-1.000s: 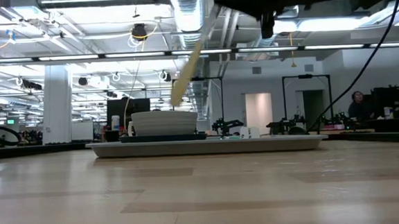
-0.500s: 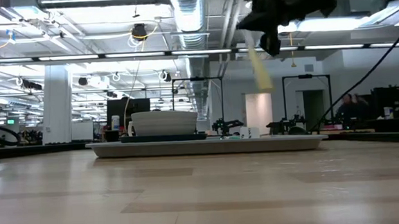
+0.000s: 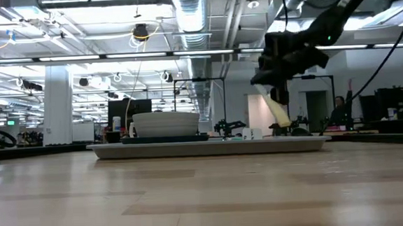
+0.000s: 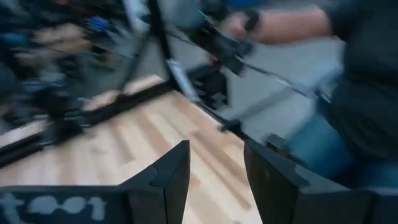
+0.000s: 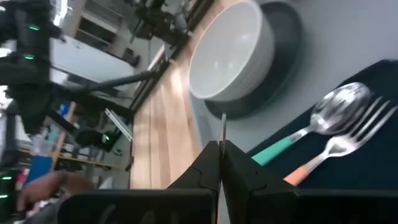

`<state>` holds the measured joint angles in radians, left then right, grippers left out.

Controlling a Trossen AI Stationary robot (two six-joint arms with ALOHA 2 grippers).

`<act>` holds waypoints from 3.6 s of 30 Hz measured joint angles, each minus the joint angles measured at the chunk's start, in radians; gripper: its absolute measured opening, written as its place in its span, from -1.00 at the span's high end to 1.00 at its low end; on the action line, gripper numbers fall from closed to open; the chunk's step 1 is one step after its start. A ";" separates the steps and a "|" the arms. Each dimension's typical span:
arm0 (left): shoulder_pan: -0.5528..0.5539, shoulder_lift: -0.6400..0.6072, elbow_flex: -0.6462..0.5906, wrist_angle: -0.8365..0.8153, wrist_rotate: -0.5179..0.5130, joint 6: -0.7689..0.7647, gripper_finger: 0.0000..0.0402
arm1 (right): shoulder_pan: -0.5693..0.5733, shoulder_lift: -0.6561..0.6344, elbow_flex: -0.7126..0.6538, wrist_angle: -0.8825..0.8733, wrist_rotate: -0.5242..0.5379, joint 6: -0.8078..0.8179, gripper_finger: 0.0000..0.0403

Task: Set up tray
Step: Put the yellow knife on the blue napkin to the right of the orange fork

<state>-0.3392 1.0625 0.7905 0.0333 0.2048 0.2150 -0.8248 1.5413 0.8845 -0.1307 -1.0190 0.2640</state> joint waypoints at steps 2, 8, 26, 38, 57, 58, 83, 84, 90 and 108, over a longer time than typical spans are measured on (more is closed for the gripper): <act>0.045 -0.064 -0.111 0.105 -0.020 -0.035 0.29 | -0.031 0.047 0.007 0.037 -0.034 -0.001 1.00; 0.165 -0.220 -0.412 0.400 -0.061 -0.167 0.29 | -0.089 0.188 0.087 0.051 -0.092 -0.004 1.00; 0.205 -0.280 -0.610 0.610 -0.064 -0.256 0.30 | -0.098 0.457 0.222 -0.014 -0.180 -0.030 1.00; 0.205 -0.280 -0.610 0.609 -0.065 -0.257 0.30 | -0.103 0.454 0.224 -0.023 -0.175 -0.029 0.99; 0.205 -0.279 -0.610 0.604 -0.060 -0.265 0.30 | -0.098 0.454 0.233 -0.044 -0.147 -0.002 0.49; 0.205 -0.279 -0.610 0.602 -0.060 -0.265 0.30 | -0.098 0.454 0.233 -0.045 -0.147 -0.002 0.47; 0.205 -0.279 -0.610 0.601 -0.056 -0.290 0.30 | -0.098 0.454 0.245 -0.050 -0.094 0.146 0.44; 0.205 -0.279 -0.610 0.601 -0.056 -0.290 0.30 | -0.097 0.454 0.249 -0.054 -0.082 0.155 0.44; 0.205 -0.279 -0.610 0.601 -0.056 -0.291 0.30 | -0.092 0.454 0.288 -0.169 0.010 0.148 0.44; 0.205 -0.279 -0.610 0.584 -0.057 -0.291 0.30 | -0.085 0.453 0.292 -0.239 0.081 0.121 0.44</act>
<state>-0.1345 0.7837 0.1806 0.6170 0.1478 -0.0761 -0.9100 1.9942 1.1767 -0.3698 -0.9378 0.3847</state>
